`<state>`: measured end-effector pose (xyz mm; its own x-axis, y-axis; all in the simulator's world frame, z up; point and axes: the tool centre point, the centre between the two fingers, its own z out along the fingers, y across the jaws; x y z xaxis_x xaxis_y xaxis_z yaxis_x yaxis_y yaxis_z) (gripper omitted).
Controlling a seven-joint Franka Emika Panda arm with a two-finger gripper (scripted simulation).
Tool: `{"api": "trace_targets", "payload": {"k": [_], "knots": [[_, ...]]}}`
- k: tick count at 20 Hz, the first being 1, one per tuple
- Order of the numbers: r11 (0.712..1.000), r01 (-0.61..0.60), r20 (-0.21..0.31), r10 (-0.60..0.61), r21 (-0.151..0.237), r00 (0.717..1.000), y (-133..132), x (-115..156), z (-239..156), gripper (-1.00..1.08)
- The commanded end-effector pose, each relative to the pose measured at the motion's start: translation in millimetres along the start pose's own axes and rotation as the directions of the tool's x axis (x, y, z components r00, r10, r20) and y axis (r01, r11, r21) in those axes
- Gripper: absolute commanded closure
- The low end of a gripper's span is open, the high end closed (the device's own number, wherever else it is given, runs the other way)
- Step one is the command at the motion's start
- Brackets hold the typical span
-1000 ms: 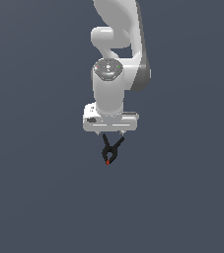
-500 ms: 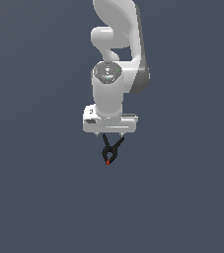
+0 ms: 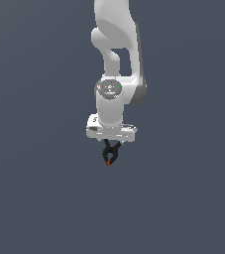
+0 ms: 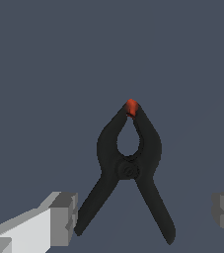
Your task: Pick up the object and move it to a goal position.
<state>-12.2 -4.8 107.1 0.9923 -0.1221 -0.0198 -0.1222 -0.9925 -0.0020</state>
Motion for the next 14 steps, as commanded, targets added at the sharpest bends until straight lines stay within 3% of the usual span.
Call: {"api": "trace_targets", "payload": {"k": [1, 14], "knots": [[1.000, -0.028, -0.008, 0.028, 0.000, 1.000, -0.3, -1.5, 14.1, -0.92], [0.997, -0.072, -0.018, 0.072, -0.001, 0.997, -0.4, -5.3, 38.3, -0.92]]}}
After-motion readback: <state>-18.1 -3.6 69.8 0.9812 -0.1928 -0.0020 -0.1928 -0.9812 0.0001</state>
